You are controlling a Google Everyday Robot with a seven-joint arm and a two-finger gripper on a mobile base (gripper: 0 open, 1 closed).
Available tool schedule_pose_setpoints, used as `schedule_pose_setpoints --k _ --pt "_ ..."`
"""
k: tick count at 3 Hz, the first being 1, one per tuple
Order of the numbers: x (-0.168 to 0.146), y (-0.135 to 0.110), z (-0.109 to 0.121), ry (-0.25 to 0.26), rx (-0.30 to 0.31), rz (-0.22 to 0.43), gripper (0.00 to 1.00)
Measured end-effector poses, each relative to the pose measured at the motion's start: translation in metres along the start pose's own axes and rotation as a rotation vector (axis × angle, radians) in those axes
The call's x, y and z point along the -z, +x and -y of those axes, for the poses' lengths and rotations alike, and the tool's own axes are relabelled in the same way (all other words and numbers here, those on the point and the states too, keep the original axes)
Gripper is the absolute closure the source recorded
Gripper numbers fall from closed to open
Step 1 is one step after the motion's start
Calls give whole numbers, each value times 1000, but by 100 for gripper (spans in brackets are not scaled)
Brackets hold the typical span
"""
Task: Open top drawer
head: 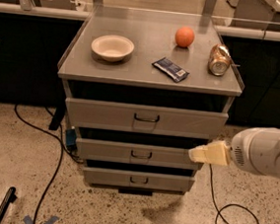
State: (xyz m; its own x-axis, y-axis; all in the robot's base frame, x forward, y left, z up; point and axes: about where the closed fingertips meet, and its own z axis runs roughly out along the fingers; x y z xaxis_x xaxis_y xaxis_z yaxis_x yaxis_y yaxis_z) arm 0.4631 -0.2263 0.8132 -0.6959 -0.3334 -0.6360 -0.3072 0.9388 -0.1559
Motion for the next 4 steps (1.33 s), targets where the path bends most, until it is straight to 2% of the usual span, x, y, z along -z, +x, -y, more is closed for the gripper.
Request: schedule_pose_setpoints --k 1,4 --pt "0 -17 8 34 -39 72 19" --pt "0 -17 8 33 -40 72 89"
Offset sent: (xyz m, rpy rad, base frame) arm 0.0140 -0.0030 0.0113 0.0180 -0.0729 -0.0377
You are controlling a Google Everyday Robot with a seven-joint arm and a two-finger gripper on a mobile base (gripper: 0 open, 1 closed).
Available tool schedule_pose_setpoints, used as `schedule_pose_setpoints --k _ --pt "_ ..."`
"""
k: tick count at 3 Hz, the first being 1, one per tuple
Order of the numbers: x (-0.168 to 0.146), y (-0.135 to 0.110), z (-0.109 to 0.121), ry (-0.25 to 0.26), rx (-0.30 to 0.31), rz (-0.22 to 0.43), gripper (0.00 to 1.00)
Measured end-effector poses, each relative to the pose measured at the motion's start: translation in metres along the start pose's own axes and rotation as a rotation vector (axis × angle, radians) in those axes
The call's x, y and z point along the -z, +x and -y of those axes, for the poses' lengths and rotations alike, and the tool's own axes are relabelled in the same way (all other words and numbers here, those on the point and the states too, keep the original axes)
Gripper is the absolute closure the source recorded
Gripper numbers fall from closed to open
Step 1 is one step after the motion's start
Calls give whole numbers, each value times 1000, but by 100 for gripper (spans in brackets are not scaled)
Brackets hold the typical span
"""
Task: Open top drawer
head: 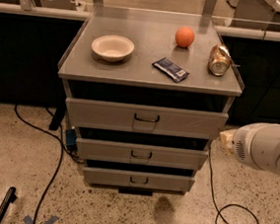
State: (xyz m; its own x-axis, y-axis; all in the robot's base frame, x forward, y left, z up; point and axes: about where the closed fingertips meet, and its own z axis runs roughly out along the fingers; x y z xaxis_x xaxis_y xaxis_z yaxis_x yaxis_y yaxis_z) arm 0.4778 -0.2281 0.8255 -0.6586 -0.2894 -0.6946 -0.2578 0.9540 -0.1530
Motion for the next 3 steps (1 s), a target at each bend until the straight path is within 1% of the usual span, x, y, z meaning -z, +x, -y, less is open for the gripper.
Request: schedule_pose_setpoints --k 1,2,3 --pt "-15 -1 2 16 -30 45 100" --pt "-41 -3 14 35 -58 141 100" --pt "-53 -34 38 33 -103 277 100"
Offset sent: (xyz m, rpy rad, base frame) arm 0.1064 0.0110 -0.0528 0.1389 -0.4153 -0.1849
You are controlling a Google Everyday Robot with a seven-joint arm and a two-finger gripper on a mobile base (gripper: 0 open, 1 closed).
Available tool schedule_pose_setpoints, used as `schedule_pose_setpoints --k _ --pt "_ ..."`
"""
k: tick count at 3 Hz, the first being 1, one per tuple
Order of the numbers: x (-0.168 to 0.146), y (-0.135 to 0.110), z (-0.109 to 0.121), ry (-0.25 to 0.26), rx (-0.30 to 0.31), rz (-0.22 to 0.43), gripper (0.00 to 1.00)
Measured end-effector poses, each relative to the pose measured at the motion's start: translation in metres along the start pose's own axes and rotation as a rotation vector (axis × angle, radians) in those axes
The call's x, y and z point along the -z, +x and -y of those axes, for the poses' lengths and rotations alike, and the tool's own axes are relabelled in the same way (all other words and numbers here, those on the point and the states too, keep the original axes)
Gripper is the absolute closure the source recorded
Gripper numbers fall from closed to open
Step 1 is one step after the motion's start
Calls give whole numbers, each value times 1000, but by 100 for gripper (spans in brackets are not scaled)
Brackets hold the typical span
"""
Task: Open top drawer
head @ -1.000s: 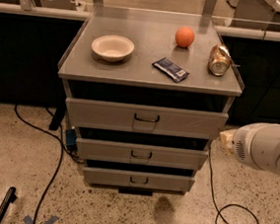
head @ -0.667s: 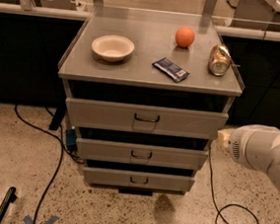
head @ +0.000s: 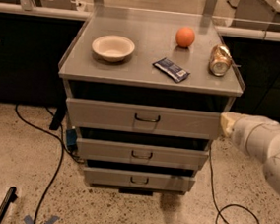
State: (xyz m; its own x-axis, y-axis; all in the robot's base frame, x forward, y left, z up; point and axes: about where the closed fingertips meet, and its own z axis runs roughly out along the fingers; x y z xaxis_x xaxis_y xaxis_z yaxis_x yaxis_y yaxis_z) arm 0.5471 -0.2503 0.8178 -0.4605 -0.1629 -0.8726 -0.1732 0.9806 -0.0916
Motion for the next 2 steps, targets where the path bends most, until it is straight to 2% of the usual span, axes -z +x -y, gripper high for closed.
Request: schedule_pose_setpoints --k 1,2 --pt "-28 -28 15 -16 -29 74 100" --pt "-28 -28 15 -16 -29 74 100"
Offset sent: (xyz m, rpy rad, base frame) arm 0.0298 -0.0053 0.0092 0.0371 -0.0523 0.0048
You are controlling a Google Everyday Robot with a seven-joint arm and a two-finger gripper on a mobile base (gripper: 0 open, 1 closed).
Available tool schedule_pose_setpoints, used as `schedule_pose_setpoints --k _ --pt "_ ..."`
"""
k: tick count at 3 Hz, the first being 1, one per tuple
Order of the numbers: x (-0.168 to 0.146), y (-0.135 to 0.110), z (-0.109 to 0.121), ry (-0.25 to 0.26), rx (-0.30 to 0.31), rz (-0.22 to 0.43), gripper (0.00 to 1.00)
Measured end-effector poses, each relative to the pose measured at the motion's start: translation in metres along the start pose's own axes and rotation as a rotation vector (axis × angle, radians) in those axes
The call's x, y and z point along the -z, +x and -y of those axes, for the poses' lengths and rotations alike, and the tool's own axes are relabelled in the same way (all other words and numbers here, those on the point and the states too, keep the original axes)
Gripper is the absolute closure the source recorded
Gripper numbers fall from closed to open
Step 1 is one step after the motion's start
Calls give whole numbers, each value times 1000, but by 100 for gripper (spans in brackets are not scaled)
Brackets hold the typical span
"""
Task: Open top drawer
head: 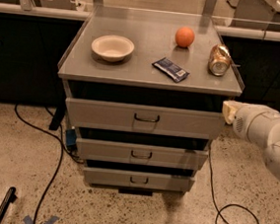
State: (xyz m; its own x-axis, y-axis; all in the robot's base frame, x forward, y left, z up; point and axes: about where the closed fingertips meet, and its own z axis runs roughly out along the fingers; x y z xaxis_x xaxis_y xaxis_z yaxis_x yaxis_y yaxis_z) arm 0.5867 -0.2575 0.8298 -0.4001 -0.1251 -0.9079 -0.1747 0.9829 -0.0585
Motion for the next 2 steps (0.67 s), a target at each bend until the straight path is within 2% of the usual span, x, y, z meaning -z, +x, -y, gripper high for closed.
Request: schedule_pose_setpoints --k 1,2 --pt "2 1 19 25 -24 8 100" --pt "-10 1 41 37 -65 26 100"
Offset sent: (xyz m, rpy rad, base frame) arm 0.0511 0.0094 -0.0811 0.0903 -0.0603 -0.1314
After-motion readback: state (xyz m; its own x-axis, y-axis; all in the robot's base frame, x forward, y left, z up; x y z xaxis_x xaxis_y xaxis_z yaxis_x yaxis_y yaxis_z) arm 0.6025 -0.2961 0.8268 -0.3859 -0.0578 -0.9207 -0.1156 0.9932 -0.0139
